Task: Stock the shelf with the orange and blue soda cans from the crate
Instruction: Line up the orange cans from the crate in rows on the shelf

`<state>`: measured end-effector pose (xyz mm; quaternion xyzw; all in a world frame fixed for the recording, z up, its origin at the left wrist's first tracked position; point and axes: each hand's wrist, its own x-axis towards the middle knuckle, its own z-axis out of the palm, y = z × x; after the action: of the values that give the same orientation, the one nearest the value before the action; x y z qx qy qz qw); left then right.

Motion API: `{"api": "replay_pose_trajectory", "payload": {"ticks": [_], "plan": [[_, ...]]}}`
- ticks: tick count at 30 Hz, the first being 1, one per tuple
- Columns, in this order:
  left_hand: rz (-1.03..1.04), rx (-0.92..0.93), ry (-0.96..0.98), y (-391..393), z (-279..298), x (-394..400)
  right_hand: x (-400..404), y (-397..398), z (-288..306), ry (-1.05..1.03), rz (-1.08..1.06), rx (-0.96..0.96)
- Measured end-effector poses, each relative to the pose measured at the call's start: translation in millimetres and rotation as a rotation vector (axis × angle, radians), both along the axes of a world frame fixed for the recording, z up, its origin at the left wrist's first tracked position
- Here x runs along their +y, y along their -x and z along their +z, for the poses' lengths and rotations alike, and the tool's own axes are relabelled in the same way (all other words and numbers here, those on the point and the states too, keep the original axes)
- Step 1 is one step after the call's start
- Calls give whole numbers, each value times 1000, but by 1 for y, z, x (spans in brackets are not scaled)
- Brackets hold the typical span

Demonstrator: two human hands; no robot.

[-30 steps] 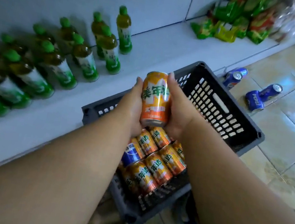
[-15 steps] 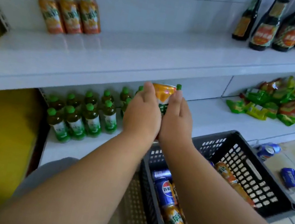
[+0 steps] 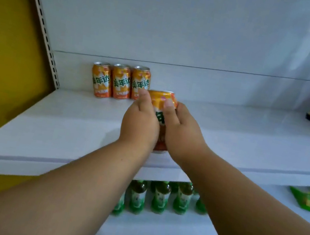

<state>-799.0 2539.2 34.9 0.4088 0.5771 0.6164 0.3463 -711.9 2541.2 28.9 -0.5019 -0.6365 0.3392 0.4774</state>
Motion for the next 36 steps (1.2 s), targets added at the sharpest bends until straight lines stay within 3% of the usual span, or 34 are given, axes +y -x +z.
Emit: {"api": "replay_pose_trajectory", "payload": {"ticks": [5,14,18,24,36], "plan": [[-35,29,-24,10,-4,74,75,-4,-3,85,106,-39],[-85,-18,35,17,-17,155,167,7,-13,8,9,-139],[-46,-61,23,21,-31,165,181,13,-23,-87,-21,-177],[-25,146,-22,29,-31,168,191,19,-34,-141,-108,-213],[-63,256,134,30,-31,171,221,25,-36,-79,-224,-433]]}}
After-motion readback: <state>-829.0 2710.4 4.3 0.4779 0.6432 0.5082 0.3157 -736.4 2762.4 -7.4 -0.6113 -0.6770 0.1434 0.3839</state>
